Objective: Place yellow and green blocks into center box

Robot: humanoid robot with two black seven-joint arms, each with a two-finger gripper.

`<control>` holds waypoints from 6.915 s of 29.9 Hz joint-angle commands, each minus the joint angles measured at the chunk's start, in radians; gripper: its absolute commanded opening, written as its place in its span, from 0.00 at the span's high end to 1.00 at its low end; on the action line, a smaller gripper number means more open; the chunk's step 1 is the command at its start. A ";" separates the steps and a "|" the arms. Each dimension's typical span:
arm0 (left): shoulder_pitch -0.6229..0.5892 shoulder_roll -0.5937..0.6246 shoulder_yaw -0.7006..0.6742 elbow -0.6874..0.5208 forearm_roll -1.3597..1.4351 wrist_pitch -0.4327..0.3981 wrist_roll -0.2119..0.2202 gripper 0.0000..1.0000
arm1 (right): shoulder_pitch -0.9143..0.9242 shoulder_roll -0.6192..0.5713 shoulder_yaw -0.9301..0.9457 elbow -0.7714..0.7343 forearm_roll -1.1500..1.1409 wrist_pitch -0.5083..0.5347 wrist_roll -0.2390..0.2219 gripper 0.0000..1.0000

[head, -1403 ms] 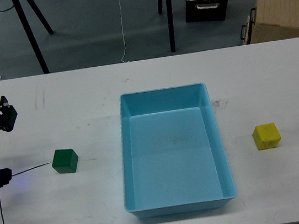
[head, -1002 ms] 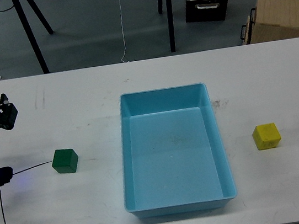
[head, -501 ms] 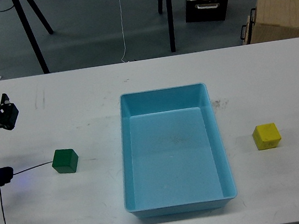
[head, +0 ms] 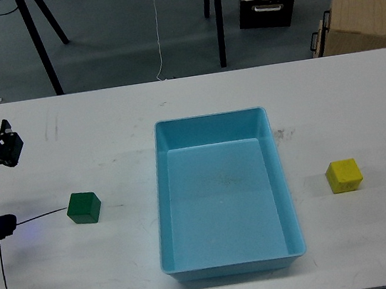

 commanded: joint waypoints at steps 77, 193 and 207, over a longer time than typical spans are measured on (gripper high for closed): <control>0.006 -0.006 0.000 -0.006 0.002 -0.004 -0.003 0.00 | 0.279 -0.637 0.018 -0.012 -1.139 -0.032 -0.130 0.00; 0.034 -0.044 0.002 0.021 0.006 -0.011 -0.002 0.00 | 0.630 0.072 -0.492 0.206 -2.129 -0.098 -0.394 0.00; 0.034 -0.046 0.002 0.028 0.006 -0.017 -0.002 0.00 | 0.623 0.101 -0.559 0.206 -2.131 -0.078 -0.405 0.01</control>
